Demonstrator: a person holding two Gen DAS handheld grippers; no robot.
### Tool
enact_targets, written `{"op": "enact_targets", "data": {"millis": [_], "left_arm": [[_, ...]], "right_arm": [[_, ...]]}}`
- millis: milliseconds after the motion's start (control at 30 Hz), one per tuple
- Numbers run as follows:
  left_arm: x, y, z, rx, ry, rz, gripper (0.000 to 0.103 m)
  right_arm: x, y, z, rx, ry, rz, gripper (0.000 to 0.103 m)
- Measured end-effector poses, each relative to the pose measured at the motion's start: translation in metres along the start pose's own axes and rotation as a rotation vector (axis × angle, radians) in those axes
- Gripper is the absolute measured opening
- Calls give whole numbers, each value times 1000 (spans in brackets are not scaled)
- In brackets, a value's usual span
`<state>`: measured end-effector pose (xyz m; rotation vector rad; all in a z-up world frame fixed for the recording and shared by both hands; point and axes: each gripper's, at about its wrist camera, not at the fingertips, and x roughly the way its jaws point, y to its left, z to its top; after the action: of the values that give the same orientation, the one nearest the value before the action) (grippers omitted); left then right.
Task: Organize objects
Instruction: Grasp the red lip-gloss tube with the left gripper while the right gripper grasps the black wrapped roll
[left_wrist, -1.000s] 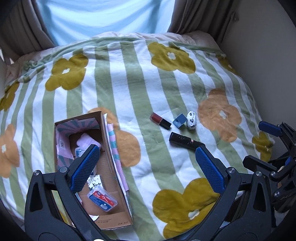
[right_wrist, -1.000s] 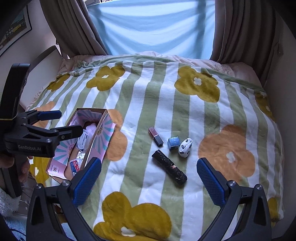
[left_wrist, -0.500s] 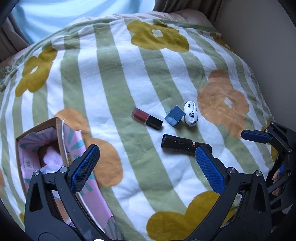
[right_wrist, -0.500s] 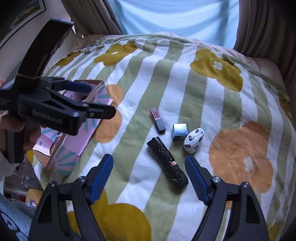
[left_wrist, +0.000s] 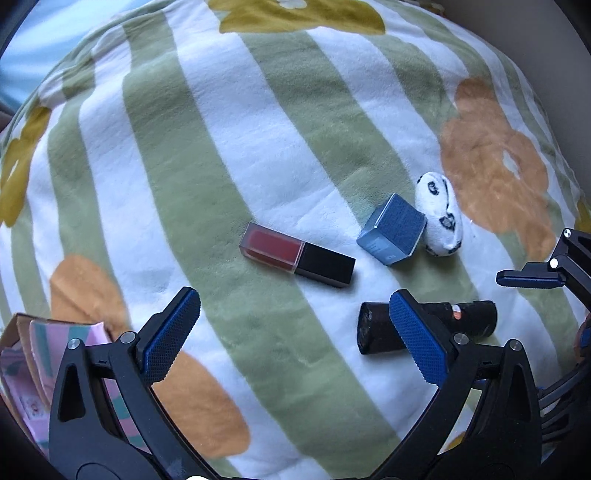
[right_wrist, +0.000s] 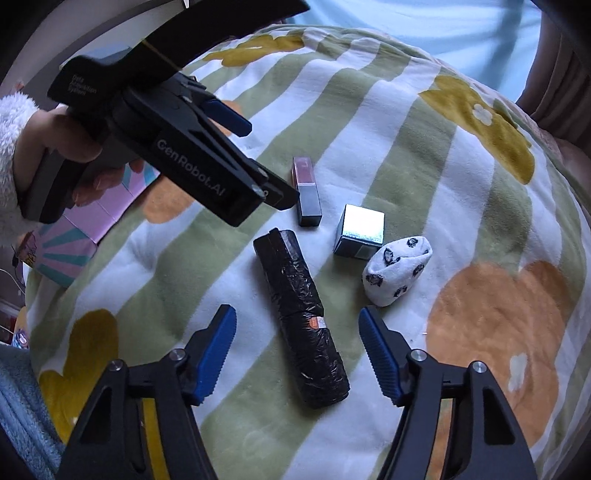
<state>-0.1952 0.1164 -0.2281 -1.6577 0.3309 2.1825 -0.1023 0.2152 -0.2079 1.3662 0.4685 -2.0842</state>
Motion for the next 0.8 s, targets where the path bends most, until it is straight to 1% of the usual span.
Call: {"op": "enact_targets", "data": {"millis": [200, 400, 500, 533, 567, 600, 800], "left_arm": [[34, -3, 8, 42, 50, 1, 100], [52, -2, 12, 57, 89, -8, 94], [55, -4, 13, 81, 90, -9, 93], [55, -4, 13, 87, 91, -9, 90], [56, -5, 14, 92, 94, -7, 86], [57, -5, 14, 99, 98, -1, 84], [56, -4, 13, 89, 96, -6, 83]], "right_arm": [[33, -11, -5, 9, 51, 57, 60], [49, -15, -10, 15, 85, 104, 47], [55, -20, -11, 22, 98, 115, 40], [56, -21, -11, 22, 100, 117, 37], [57, -23, -11, 22, 103, 121, 36], [58, -24, -11, 23, 104, 126, 36], [60, -22, -11, 5, 119, 118, 33]]}}
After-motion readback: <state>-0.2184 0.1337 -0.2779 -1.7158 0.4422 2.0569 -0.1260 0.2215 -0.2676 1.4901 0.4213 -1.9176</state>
